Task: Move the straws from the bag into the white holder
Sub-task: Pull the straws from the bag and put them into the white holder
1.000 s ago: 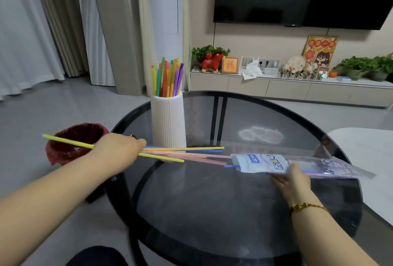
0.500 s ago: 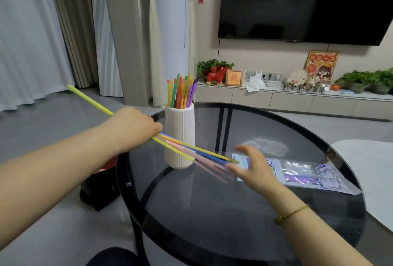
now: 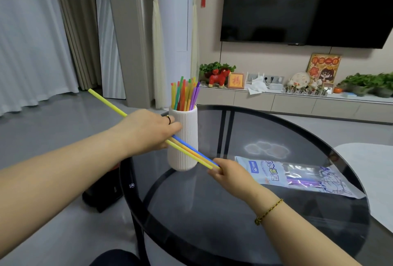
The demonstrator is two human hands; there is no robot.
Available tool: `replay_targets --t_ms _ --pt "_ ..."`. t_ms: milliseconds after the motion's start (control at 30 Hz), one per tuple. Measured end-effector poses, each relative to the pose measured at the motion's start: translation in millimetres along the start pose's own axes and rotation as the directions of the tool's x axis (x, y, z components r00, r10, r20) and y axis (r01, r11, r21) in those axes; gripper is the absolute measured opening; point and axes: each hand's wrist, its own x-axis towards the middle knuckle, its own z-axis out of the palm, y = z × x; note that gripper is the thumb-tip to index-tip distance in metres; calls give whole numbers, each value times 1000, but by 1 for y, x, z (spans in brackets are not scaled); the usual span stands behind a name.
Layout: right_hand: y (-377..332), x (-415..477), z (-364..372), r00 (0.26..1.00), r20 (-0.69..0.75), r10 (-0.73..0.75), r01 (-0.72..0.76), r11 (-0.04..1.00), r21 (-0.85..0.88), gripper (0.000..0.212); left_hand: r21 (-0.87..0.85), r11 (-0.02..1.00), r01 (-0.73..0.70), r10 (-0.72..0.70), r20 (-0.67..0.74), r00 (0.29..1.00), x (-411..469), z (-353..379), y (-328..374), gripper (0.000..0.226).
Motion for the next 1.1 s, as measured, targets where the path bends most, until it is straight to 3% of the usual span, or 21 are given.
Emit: replay_targets --t_ms 100,133,200,267,333,400,500,600,667,733,800,833,867,900,933,967,1000,1033,1100 --pt "18 0 -8 988 -78 135 -138 990 -29 19 7 997 75 -74 -41 996 2 11 -3 38" --pt "22 0 -11 971 -122 204 -200 979 45 18 24 997 69 -69 -24 997 3 13 -4 33" --pt "23 2 -17 922 -197 334 -255 906 338 23 57 998 -1 -2 55 998 8 17 -1 22" --pt "14 3 -23 910 -146 389 -230 765 602 26 53 995 -90 85 90 992 13 20 7 16" --pt "0 2 -24 957 29 289 -206 607 768 25 41 988 -147 145 53 988 19 20 18 13" --pt "-11 -1 -24 977 185 109 -215 522 825 25 27 983 -180 180 9 984 26 20 26 11" --pt "-17 -6 -21 954 291 -66 -198 591 782 20 23 980 -197 198 -78 977 34 21 32 10" --pt "-15 -7 -16 955 292 -46 -213 579 787 16 93 967 -236 253 -357 899 34 20 31 31" --pt "-12 -6 -13 961 277 -8 -229 539 811 18 27 978 -206 188 -534 824 34 24 35 26" --pt "-8 -6 -13 972 233 26 -214 505 836 17 -79 989 -128 31 -728 685 32 36 38 17" --pt "-2 -5 -12 987 151 60 -161 473 866 16 -329 944 -29 -230 -716 659 27 46 45 29" --pt "1 -4 -11 991 114 77 -136 451 882 15 -549 835 10 -410 -610 678 23 50 50 37" --pt "3 -4 -10 992 87 89 -117 430 895 15 -783 621 41 -586 -428 688 21 50 56 44" --pt "5 -4 -10 993 71 89 -102 421 901 15 -952 300 60 -709 -180 682 22 47 61 49" --pt "5 -4 -8 995 69 75 -94 427 899 17 -996 -72 44 -733 83 675 24 40 65 54" --pt "4 -4 -7 996 75 54 -91 447 890 18 -911 -412 -5 -650 290 702 30 33 66 57" --pt "2 -4 -5 996 88 34 -93 479 873 18 -755 -652 -68 -527 387 757 36 28 65 57" --pt "-1 -5 -3 995 103 16 -96 519 850 18 -600 -792 -115 -417 394 819 41 24 63 57" --pt "-5 -5 1 991 130 7 -109 586 803 18 -446 -881 -161 -307 280 910 52 15 59 78"
